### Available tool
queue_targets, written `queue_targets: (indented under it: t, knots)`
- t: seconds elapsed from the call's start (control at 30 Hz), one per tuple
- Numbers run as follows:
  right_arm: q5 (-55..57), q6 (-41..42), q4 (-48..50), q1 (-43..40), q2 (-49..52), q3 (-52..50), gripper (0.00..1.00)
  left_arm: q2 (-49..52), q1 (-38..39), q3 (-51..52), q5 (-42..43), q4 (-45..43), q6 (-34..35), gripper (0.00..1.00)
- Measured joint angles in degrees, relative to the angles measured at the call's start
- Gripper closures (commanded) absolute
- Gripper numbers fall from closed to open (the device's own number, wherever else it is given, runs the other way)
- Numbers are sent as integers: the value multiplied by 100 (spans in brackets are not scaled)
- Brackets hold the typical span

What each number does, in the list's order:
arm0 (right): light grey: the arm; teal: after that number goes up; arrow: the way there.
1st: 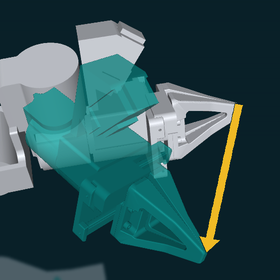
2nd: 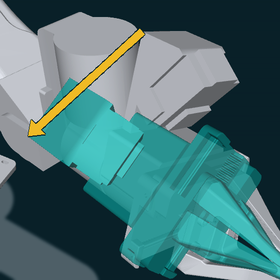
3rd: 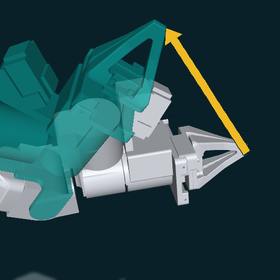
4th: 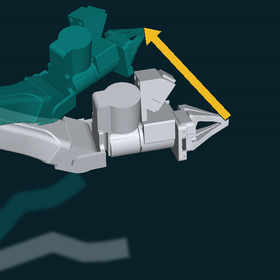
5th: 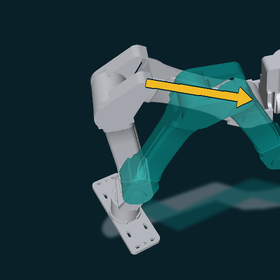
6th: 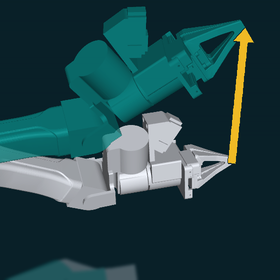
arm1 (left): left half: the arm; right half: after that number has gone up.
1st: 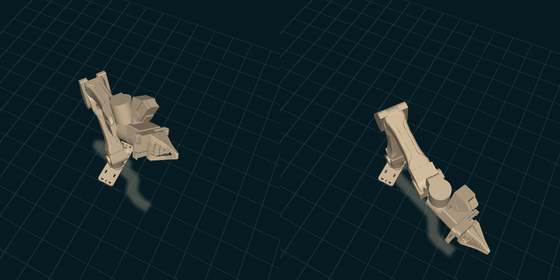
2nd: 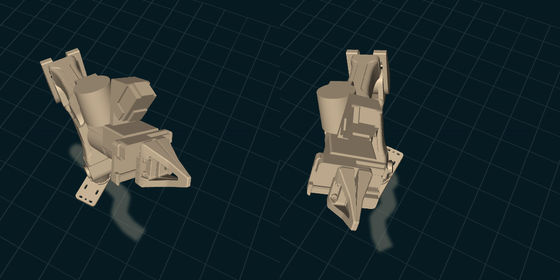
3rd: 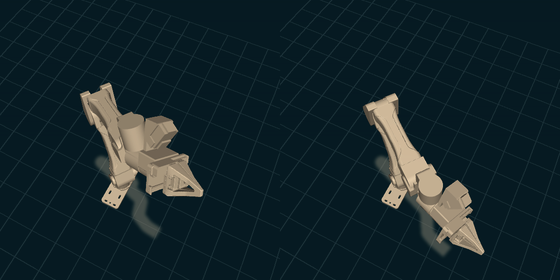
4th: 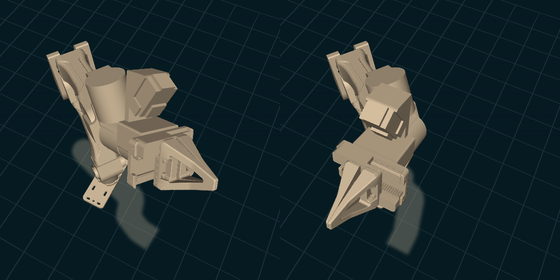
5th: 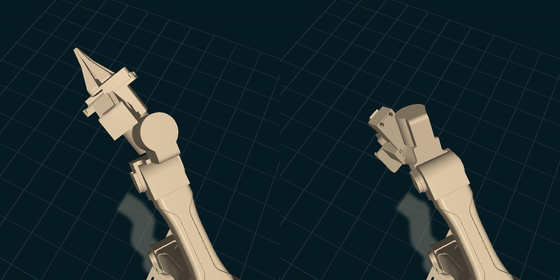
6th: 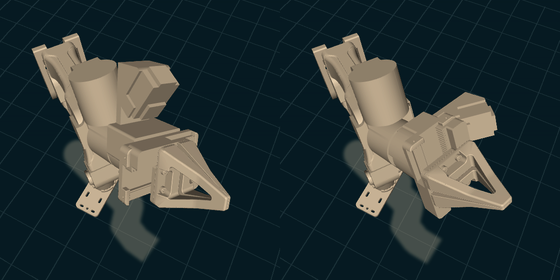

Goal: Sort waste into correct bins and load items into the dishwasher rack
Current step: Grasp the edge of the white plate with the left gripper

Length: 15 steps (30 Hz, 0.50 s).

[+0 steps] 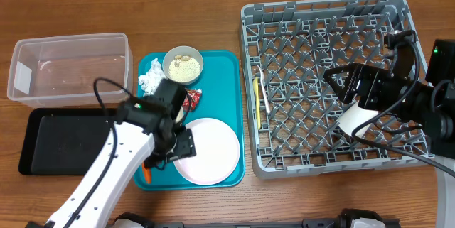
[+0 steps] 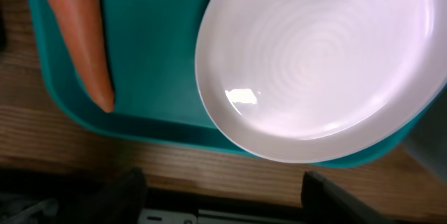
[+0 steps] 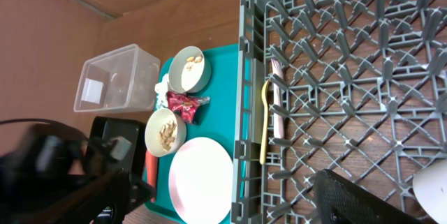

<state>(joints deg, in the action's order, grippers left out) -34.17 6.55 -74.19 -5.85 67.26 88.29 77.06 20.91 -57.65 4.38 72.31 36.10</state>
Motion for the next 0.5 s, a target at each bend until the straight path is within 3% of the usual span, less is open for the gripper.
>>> queue_targets:
  t: [0.33, 0.5]
  knots:
    - [-13, 2, 0, 0, 4, 0, 12, -2, 0, 1563, 96, -1834, 238, 39]
    - [-13, 0, 0, 0, 4, 0, 13, -2, 0, 2033, 142, -2623, 278, 55]
